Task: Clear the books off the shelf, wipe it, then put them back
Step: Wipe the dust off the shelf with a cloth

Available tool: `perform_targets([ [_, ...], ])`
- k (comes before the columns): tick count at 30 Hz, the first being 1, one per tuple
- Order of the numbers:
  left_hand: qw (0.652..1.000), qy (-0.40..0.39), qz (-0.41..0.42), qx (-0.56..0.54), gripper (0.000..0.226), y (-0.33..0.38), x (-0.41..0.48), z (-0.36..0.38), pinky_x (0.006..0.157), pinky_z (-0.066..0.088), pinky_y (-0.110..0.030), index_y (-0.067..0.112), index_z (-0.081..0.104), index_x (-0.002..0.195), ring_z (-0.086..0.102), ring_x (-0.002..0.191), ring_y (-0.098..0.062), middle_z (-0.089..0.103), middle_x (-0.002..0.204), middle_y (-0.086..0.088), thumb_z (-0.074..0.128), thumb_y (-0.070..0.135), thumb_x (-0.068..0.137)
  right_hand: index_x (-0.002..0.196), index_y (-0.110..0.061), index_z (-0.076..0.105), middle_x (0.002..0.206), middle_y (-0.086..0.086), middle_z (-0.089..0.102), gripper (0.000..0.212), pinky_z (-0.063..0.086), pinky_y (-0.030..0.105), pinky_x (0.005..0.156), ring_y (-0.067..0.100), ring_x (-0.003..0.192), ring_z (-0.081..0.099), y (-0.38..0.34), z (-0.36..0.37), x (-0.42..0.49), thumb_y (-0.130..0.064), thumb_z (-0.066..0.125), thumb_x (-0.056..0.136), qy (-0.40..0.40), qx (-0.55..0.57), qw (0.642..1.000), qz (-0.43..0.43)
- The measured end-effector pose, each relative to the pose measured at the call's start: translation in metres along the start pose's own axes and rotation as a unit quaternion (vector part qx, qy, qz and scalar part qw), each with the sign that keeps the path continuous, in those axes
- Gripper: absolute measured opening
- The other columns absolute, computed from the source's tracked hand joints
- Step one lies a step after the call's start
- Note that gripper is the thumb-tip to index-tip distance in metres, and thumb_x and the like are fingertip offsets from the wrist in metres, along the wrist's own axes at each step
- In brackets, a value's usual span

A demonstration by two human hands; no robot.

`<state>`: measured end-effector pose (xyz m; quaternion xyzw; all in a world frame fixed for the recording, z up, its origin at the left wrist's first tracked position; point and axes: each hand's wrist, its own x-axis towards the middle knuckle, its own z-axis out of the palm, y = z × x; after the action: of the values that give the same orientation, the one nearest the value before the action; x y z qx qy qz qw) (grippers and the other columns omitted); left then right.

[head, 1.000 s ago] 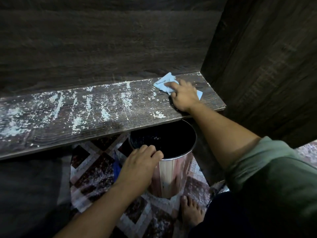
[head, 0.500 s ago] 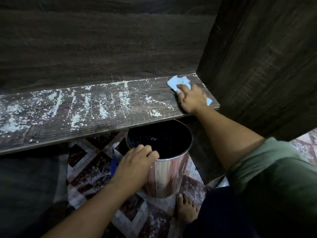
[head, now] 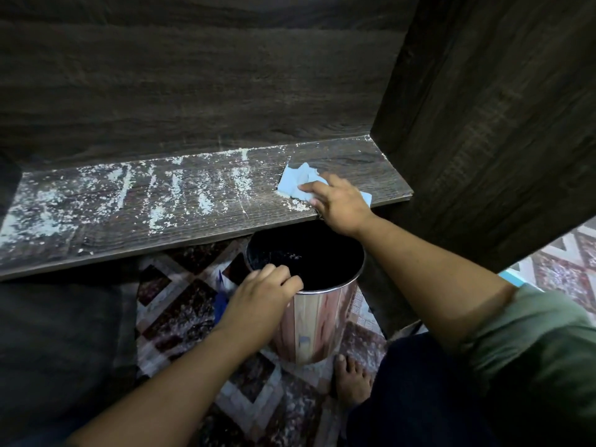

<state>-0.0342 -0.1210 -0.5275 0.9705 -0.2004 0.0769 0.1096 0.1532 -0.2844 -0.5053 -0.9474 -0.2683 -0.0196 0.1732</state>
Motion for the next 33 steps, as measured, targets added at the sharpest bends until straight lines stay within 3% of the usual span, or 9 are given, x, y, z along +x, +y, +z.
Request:
perform_targets([
  [8, 0.999, 0.03, -0.007, -0.022, 0.038, -0.005, -0.002, 0.0, 0.061, 0.047, -0.035, 0.016, 0.063, 0.091, 0.052, 0.074, -0.023, 0.053, 0.081, -0.001, 0.083, 0.008, 0.059, 0.132, -0.028, 0.057, 0.134, 0.015, 0.047, 0.037, 0.037, 0.045, 0.103, 0.037, 0.119, 0.045, -0.018, -0.003, -0.029, -0.021, 0.054, 0.096, -0.037, -0.004, 0.999, -0.026],
  [12, 0.999, 0.033, -0.007, -0.023, 0.041, -0.006, -0.002, -0.001, 0.059, 0.044, -0.033, 0.016, 0.063, 0.089, 0.053, 0.072, -0.022, 0.053, 0.079, 0.0, 0.085, 0.006, 0.056, 0.129, -0.024, 0.06, 0.119, 0.016, 0.052, 0.036, 0.042, 0.045, 0.097, 0.037, 0.108, 0.05, -0.015, -0.022, -0.015, -0.014, 0.055, 0.094, 0.05, 0.04, 0.998, -0.006],
  [14, 0.999, 0.025, -0.009, -0.023, 0.043, -0.006, -0.002, -0.001, 0.059, 0.045, -0.032, 0.017, 0.064, 0.09, 0.053, 0.072, -0.022, 0.054, 0.08, 0.001, 0.086, 0.008, 0.055, 0.13, -0.028, 0.057, 0.123, 0.015, 0.05, 0.036, 0.041, 0.046, 0.099, 0.036, 0.113, 0.048, -0.011, -0.03, 0.007, -0.018, 0.052, 0.096, 0.074, 0.026, 0.997, 0.029],
  [21, 1.0, 0.009, -0.018, -0.022, 0.044, -0.007, -0.002, 0.002, 0.06, 0.046, -0.031, 0.022, 0.062, 0.09, 0.053, 0.074, -0.018, 0.053, 0.08, 0.004, 0.087, 0.011, 0.057, 0.14, -0.039, 0.044, 0.152, 0.008, 0.033, 0.043, 0.026, 0.041, 0.112, 0.032, 0.136, 0.033, -0.022, -0.001, 0.057, -0.024, 0.041, 0.1, -0.037, -0.018, 0.995, 0.086],
  [28, 1.0, 0.007, -0.006, -0.012, 0.045, -0.006, -0.006, 0.001, 0.059, 0.047, -0.031, 0.022, 0.063, 0.094, 0.054, 0.075, -0.019, 0.054, 0.083, 0.004, 0.085, 0.013, 0.056, 0.129, -0.038, 0.057, 0.132, 0.007, 0.049, 0.05, 0.029, 0.039, 0.107, 0.03, 0.126, 0.041, -0.035, 0.004, 0.036, -0.01, 0.047, 0.09, -0.035, 0.002, 0.999, 0.025],
  [33, 0.999, 0.03, -0.003, -0.023, 0.039, -0.002, -0.007, -0.001, 0.058, 0.046, -0.035, 0.019, 0.063, 0.091, 0.053, 0.074, -0.022, 0.053, 0.081, 0.002, 0.082, 0.009, 0.059, 0.118, -0.035, 0.067, 0.136, 0.004, 0.052, 0.051, 0.03, 0.032, 0.104, 0.028, 0.126, 0.044, -0.033, 0.003, 0.004, -0.001, 0.05, 0.084, -0.03, 0.039, 0.998, -0.033],
])
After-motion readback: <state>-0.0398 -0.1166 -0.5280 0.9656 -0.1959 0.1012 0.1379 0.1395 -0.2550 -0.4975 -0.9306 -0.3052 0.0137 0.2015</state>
